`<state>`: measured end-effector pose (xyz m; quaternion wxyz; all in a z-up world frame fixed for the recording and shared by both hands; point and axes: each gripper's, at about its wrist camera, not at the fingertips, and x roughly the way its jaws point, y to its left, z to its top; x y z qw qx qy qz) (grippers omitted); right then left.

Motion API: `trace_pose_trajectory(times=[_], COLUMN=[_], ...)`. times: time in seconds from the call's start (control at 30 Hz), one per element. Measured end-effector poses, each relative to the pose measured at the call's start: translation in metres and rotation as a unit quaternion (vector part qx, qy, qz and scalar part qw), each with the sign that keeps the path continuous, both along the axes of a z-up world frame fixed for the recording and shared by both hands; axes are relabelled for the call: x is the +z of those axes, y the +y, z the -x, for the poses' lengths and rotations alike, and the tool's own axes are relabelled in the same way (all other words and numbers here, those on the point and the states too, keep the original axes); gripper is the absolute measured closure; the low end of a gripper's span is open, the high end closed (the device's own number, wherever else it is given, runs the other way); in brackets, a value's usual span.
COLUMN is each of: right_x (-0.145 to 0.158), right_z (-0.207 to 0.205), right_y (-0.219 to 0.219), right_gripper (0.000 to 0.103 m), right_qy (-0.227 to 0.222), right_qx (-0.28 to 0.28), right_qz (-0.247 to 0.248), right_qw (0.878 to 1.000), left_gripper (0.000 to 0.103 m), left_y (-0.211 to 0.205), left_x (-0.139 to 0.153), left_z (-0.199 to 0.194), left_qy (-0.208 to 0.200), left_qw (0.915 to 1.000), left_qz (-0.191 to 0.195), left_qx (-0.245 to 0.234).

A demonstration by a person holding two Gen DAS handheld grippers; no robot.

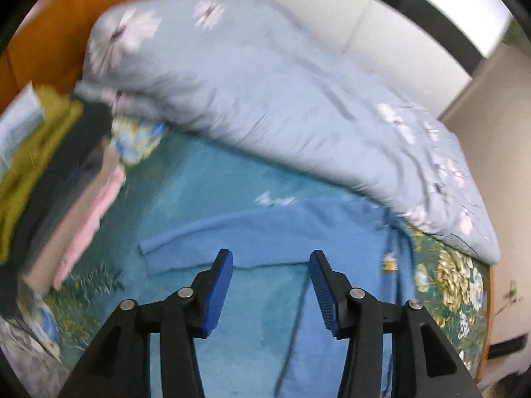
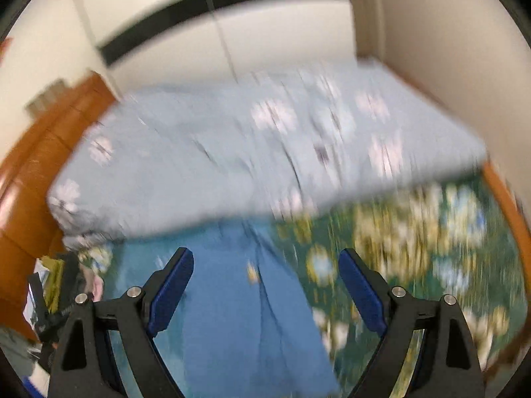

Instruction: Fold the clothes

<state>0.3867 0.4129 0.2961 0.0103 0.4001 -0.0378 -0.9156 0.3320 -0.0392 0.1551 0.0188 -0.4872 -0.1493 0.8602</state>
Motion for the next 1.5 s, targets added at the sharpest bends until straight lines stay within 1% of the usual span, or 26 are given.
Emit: trace_pose_trajectory(times=[0.07, 0.13, 0.17, 0.23, 0.3, 0.37, 0.4, 0.43, 0.47, 0.5, 0.57, 0.67, 0.7, 0.73, 0.8, 0.87, 0.9, 0.97, 1.0, 1.07, 1.17, 1.23, 1.3, 1.37, 1.43, 1.5], right_x=[0.026, 0.05, 0.06, 0.075, 0.081, 0.078, 0.076, 0.074, 0.071, 0.07, 0.071, 0.075, 0.074, 0.07, 0.059, 0.037, 0.025, 0.005, -0.005, -0.029, -0.082, -0.12, -0.163, -0.205, -0.248, -0.287], right_z=[-0.003, -0.008, -0.011, -0.015, -0.017, -0.012, -0.008, -0.005, -0.002, -0.003, -0.007, -0.016, -0.017, -0.015, -0.008, 0.008, 0.012, 0.014, 0.014, 0.015, 0.012, 0.011, 0.01, 0.008, 0.007, 0.002], right_y=[-0.007, -0.011, -0.011, -0.009, 0.0, 0.011, 0.015, 0.019, 0.022, 0.026, 0.033, 0.04, 0.044, 0.046, 0.051, 0.058, 0.06, 0.06, 0.06, 0.064, 0.083, 0.095, 0.104, 0.114, 0.124, 0.134], right_gripper=[0.013, 0.013, 0.013, 0.013, 0.013, 0.013, 0.013, 0.013, 0.013, 0.013, 0.013, 0.013, 0.01, 0.001, 0.0, 0.0, 0.0, 0.0, 0.0, 0.0, 0.0, 0.0, 0.0, 0.0, 0.0, 0.0], right_qy=[0.056, 0.105, 0.128, 0.162, 0.178, 0.173, 0.166, 0.158, 0.153, 0.158, 0.181, 0.227, 0.232, 0.223, 0.2, 0.14, 0.126, 0.115, 0.106, 0.076, 0.015, -0.033, -0.095, -0.157, -0.219, -0.275], right_qx=[0.029, 0.053, 0.064, 0.084, 0.094, 0.091, 0.092, 0.093, 0.093, 0.092, 0.094, 0.09, 0.095, 0.102, 0.117, 0.145, 0.144, 0.129, 0.124, 0.122, 0.089, 0.075, 0.07, 0.065, 0.06, 0.054], right_qz=[-0.005, -0.008, -0.004, 0.016, 0.053, 0.089, 0.097, 0.1, 0.102, 0.1, 0.093, 0.068, 0.069, 0.083, 0.115, 0.175, 0.182, 0.142, 0.124, 0.117, 0.098, 0.081, 0.078, 0.075, 0.072, 0.07], right_qw=[0.998, 0.993, 0.99, 0.983, 0.978, 0.977, 0.977, 0.978, 0.979, 0.978, 0.975, 0.967, 0.966, 0.966, 0.966, 0.964, 0.965, 0.975, 0.979, 0.983, 0.991, 0.993, 0.99, 0.983, 0.971, 0.957], left_gripper=[0.044, 0.034, 0.032, 0.024, 0.019, 0.015, 0.011, 0.006, 0.004, 0.0, 0.0, 0.0, 0.0, 0.0, 0.0, 0.0, 0.0, 0.0, 0.0, 0.0, 0.0, 0.0, 0.0, 0.0, 0.0, 0.0], left_y=[0.021, 0.041, 0.051, 0.068, 0.082, 0.092, 0.096, 0.101, 0.104, 0.108, 0.115, 0.121, 0.122, 0.123, 0.124, 0.127, 0.127, 0.127, 0.126, 0.126, 0.129, 0.129, 0.131, 0.133, 0.136, 0.14], left_x=[0.033, 0.067, 0.083, 0.107, 0.128, 0.144, 0.151, 0.157, 0.161, 0.165, 0.173, 0.179, 0.18, 0.181, 0.182, 0.183, 0.183, 0.182, 0.18, 0.177, 0.168, 0.159, 0.147, 0.136, 0.127, 0.117], left_z=[-0.01, -0.02, -0.025, -0.035, -0.047, -0.059, -0.064, -0.069, -0.075, -0.081, -0.094, -0.109, -0.112, -0.114, -0.118, -0.121, -0.121, -0.119, -0.118, -0.113, -0.099, -0.091, -0.08, -0.072, -0.065, -0.058], left_qy=[0.035, 0.069, 0.086, 0.11, 0.13, 0.147, 0.153, 0.159, 0.164, 0.17, 0.182, 0.188, 0.189, 0.191, 0.2, 0.213, 0.217, 0.222, 0.223, 0.222, 0.199, 0.183, 0.157, 0.132, 0.113, 0.094], left_qw=[0.9993, 0.9973, 0.9959, 0.9934, 0.9909, 0.9883, 0.9873, 0.9862, 0.985, 0.9833, 0.9792, 0.9743, 0.9725, 0.97, 0.9619, 0.9549, 0.953, 0.9519, 0.9525, 0.9544, 0.9639, 0.9694, 0.9744, 0.9787, 0.9814, 0.9833], left_qz=[0.006, 0.013, 0.015, 0.02, 0.029, 0.038, 0.042, 0.047, 0.054, 0.064, 0.085, 0.108, 0.118, 0.13, 0.156, 0.174, 0.177, 0.177, 0.174, 0.169, 0.151, 0.139, 0.138, 0.137, 0.138, 0.143], left_qx=[-0.009, -0.018, -0.023, -0.027, -0.023, -0.015, -0.011, -0.006, 0.0, 0.011, 0.033, 0.059, 0.067, 0.076, 0.101, 0.113, 0.115, 0.115, 0.113, 0.106, 0.091, 0.087, 0.082, 0.077, 0.071, 0.063])
